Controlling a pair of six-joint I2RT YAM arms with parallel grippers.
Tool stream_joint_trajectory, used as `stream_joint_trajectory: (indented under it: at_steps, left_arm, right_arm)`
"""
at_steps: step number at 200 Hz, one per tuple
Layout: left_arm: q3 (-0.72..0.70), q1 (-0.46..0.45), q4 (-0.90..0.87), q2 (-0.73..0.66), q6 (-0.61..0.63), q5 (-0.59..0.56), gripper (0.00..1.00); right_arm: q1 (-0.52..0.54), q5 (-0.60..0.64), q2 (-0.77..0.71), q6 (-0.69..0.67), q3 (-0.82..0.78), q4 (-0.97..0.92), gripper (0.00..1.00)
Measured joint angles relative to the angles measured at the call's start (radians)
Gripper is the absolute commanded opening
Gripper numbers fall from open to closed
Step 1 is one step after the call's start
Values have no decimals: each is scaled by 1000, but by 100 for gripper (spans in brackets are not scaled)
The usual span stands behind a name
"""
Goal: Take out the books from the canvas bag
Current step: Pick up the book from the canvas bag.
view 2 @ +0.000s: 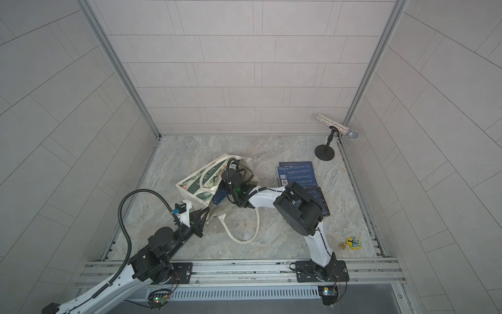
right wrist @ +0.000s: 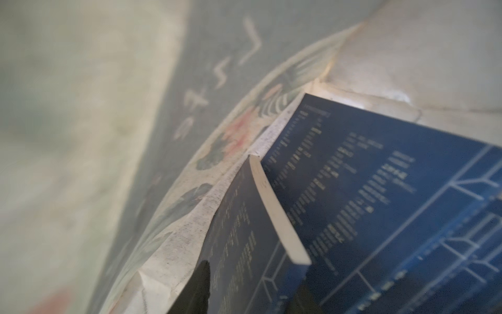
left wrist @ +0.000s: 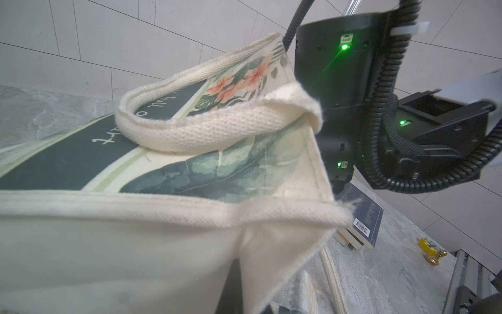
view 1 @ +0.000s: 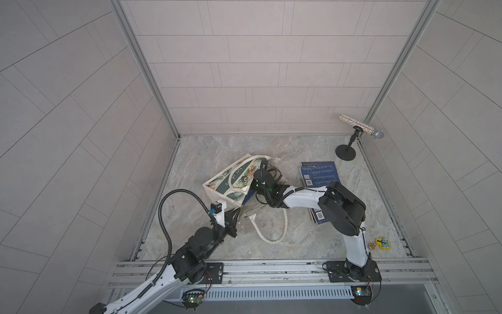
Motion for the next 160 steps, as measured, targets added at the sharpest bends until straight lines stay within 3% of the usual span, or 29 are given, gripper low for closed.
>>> stream_joint_trajectory:
  at_steps: [47,65,100,160]
  left_arm:
    - [0,0,0,0,0,0,0]
    - [0,0,-1,0,0,0,0]
    - [0,-1,-19,-9,-1,-3,0]
    - [0,-11,-54,-77,-32,-101,0]
  right_arm:
    - [-7,4,11,-7,0,24,15]
    - [-7,3,16,4,-2,54,0]
    - [-6,22,-16,-6,-91,135,0]
    - [-6,138,-251,-82,-333,158,0]
